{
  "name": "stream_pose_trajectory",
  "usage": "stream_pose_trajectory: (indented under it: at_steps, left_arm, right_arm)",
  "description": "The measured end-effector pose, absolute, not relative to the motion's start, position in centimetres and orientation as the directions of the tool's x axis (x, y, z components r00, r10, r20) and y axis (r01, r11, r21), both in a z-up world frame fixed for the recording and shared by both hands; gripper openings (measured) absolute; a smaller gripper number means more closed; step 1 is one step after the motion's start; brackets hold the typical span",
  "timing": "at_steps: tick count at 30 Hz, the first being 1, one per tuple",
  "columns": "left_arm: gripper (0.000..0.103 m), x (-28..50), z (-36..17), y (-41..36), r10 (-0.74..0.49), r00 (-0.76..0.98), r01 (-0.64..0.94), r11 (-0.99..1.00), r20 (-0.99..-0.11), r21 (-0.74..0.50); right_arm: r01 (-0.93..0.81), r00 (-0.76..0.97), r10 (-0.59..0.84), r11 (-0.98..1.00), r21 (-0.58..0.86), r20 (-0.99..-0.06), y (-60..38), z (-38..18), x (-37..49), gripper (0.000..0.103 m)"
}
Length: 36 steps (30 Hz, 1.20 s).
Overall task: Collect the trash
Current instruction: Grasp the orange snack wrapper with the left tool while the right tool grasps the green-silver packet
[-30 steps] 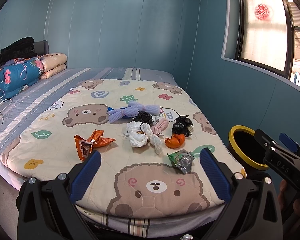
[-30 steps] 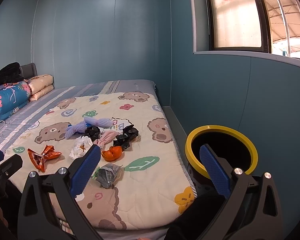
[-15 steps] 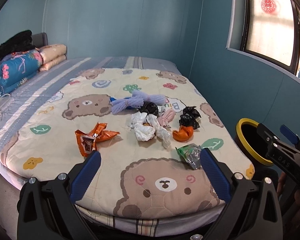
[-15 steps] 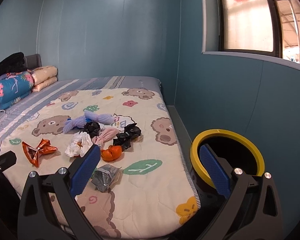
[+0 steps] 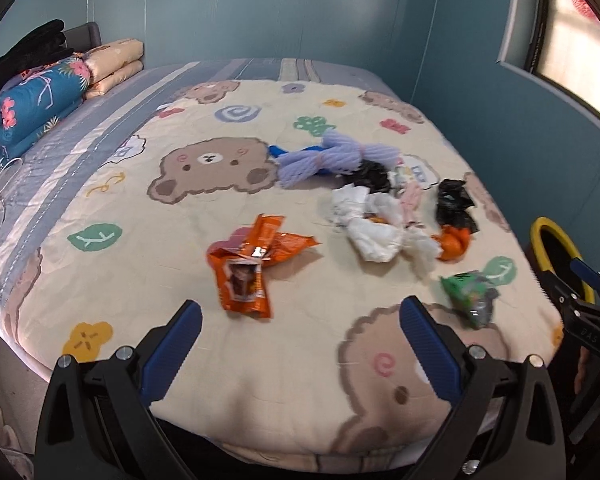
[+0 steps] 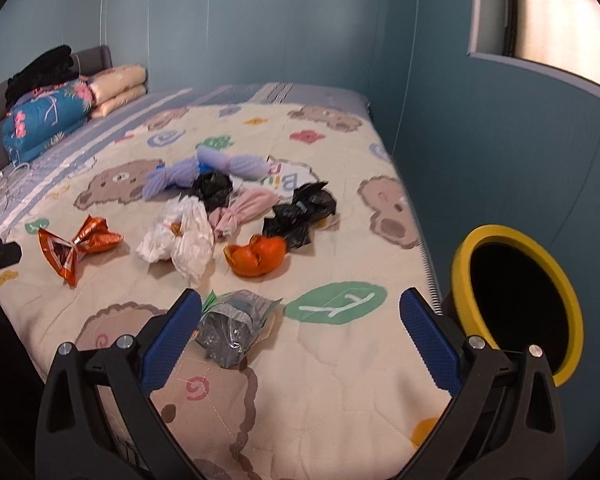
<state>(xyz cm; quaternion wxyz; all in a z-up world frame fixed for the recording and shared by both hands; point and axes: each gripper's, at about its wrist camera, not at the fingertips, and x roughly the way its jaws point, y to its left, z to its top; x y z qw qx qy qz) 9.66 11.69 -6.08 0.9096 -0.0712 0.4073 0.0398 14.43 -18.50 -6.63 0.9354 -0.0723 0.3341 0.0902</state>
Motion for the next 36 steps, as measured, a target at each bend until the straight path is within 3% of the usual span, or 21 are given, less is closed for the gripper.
stream_pose_trajectory:
  at_steps: [12,23,29,31,33,36]
  left_arm:
    - [0.096,19.4,-11.1,13.5,0.101,0.525,-0.062,0.995,-0.845,0.080]
    - [0.096,24.0,-14.8,15.0,0.033,0.418,-0.072,0.997,-0.908,0.003]
    - [0.073,24.4,-16.3,15.9,-0.009,0.389,-0.095,0.994,-0.921,-0.050]
    - [0.067,24.2,-16.5,15.7,-0.020,0.388,-0.084,0.995,-0.921,-0.057]
    - [0.057,24.3,-16.6,15.7,-0.024,0.381,-0.081,0.995,-0.924,-0.059]
    - [0.050,24.3,-16.5,15.7,-0.015,0.380,-0.084,0.995,-0.925,-0.050]
  right_arm:
    - [-0.275,0.607,0.123,0.960,-0.061,-0.785,-16.2,-11.9,19.9,0.095]
    - [-0.353,0.486,0.180,0.936,-0.003,-0.855,-14.1,-13.2,22.6,0.095]
    - [-0.368,0.414,0.210,0.928,0.048,-0.886,-13.3,-14.5,23.9,0.093]
    - [-0.353,0.391,0.223,0.932,0.078,-0.893,-13.5,-14.9,24.3,0.080]
    - [-0.346,0.372,0.226,0.934,0.091,-0.900,-13.6,-15.3,24.6,0.079]
    - [-0.339,0.373,0.222,0.936,0.090,-0.901,-13.7,-15.5,24.5,0.068]
